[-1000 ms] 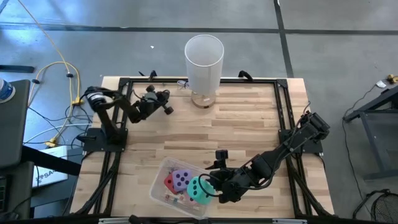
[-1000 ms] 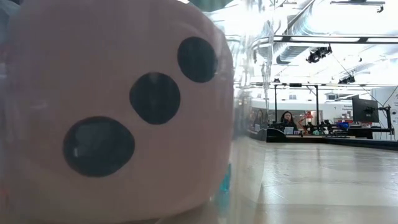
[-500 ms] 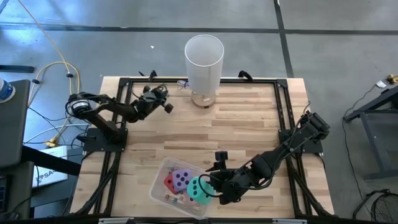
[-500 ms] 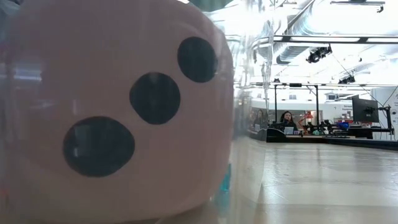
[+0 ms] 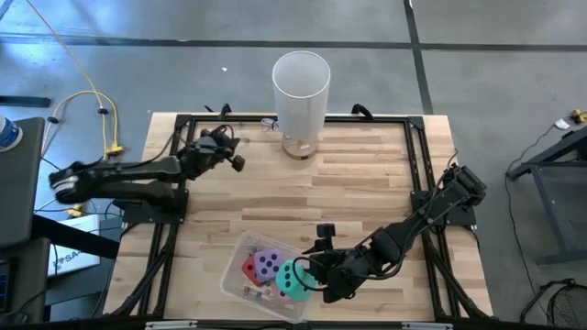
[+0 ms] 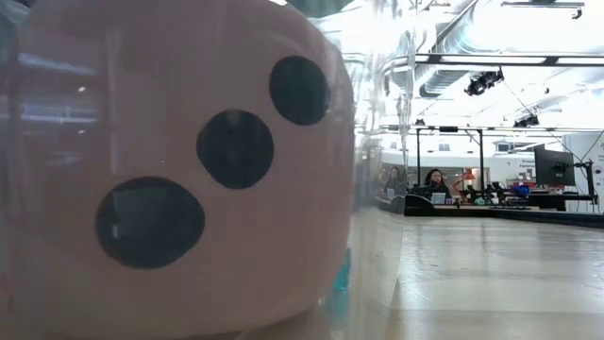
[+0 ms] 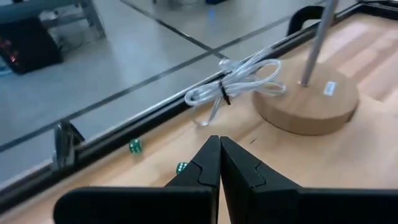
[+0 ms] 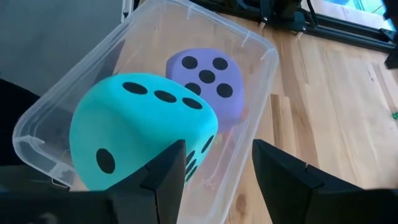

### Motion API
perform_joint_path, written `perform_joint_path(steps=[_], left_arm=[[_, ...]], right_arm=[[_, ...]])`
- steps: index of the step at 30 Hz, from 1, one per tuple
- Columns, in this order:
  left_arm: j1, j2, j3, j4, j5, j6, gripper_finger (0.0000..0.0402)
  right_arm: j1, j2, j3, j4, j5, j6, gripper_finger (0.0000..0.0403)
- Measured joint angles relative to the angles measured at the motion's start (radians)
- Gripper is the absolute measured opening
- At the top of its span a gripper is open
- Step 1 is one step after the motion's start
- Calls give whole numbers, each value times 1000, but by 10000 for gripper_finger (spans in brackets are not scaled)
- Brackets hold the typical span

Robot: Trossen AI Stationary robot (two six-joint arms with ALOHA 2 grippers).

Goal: Pick & Place Dice
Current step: Put the small green dice into the transparent bin

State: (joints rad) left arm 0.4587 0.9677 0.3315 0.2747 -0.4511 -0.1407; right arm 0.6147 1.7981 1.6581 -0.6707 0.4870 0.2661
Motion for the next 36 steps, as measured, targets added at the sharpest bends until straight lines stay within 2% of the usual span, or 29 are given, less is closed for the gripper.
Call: perform_joint_path(steps=[3, 8, 13, 17, 21, 27, 32, 36], left_arm=[[10, -92, 36, -141, 39, 7, 0], [32, -127, 88, -365, 239, -66, 0], [57, -122, 143, -480, 259, -150, 0], [87, -121, 147, -488, 281, -86, 0], [117, -121, 147, -446, 254, 120, 0], [126, -104, 147, -390, 254, 94, 1], [128, -61, 146, -387, 258, 327, 0], [125, -17, 147, -366, 255, 369, 0]], right_arm=[[0, 0, 0, 15, 0, 0, 176], [0, 0, 0, 30, 0, 0, 176], [0, 0, 0, 39, -25, 3, 176], [0, 1, 0, 50, -58, 3, 176], [0, 1, 0, 79, -79, 0, 176], [0, 1, 0, 93, -120, 0, 176], [6, 10, -1, 106, -130, 2, 176], [8, 10, -1, 109, -131, 7, 176]])
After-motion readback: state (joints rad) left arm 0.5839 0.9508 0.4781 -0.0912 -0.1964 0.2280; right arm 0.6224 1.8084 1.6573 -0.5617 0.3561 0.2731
